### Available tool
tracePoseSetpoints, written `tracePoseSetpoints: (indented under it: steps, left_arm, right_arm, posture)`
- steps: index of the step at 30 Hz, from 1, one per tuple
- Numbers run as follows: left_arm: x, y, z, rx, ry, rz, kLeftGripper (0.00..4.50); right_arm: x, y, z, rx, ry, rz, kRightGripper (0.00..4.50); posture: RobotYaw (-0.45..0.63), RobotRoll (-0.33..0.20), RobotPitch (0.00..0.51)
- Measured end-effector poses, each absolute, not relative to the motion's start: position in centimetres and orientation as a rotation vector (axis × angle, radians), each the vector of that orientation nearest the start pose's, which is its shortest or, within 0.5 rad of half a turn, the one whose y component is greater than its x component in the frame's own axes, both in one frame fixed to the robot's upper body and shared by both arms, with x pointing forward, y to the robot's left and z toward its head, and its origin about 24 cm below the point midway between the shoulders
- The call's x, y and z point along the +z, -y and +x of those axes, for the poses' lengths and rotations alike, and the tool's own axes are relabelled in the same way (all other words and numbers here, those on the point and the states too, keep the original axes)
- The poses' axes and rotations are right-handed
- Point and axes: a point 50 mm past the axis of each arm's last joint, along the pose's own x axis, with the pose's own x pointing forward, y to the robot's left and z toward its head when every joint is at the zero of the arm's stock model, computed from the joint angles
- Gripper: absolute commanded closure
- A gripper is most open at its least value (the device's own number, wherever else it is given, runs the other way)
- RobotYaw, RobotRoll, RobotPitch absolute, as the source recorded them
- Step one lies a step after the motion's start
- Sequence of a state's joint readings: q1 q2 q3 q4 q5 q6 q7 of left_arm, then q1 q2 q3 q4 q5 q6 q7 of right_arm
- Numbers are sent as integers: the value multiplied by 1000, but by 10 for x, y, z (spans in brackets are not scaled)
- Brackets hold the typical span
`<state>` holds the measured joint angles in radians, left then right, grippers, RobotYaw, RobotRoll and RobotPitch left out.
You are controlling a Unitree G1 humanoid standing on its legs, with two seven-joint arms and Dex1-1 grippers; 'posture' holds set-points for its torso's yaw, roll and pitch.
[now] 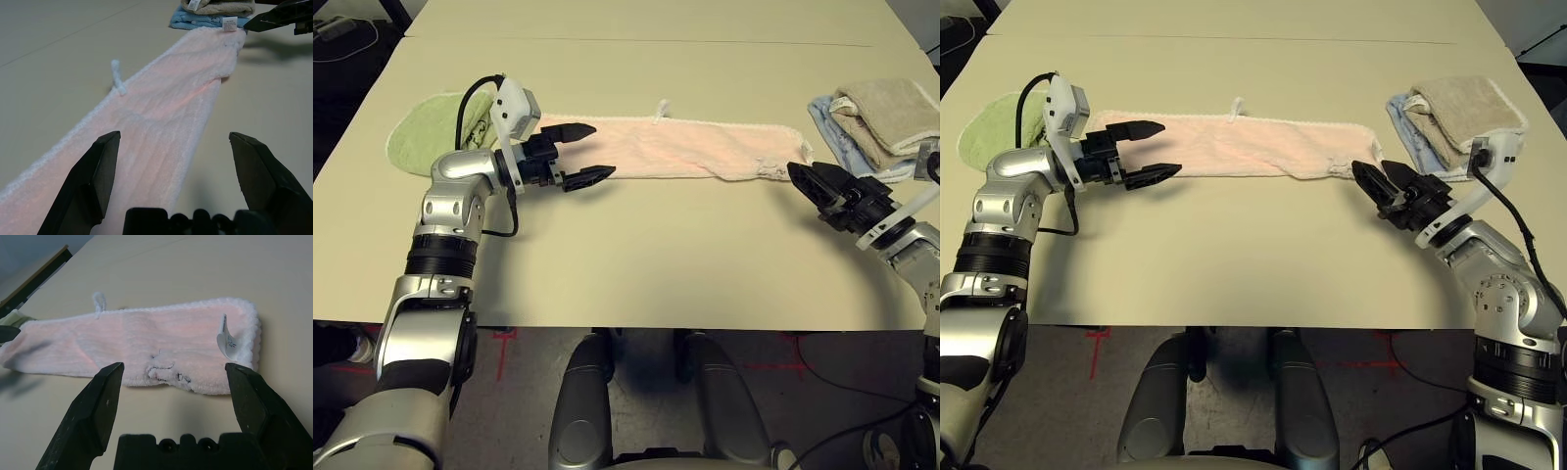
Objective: Fold the towel and set it aside.
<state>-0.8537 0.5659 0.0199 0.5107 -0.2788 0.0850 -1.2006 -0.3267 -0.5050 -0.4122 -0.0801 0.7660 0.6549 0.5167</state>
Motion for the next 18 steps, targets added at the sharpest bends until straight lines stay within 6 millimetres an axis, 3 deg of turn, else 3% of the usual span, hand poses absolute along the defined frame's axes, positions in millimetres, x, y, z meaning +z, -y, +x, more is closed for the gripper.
tracePoseSetpoints:
  steps: [18]
  left_arm:
    - [213, -194, 351, -1076, 143, 362, 0]
  right_arm:
    - [147, 259, 278, 399, -36, 374, 25]
  posture:
    - [24, 0, 299]
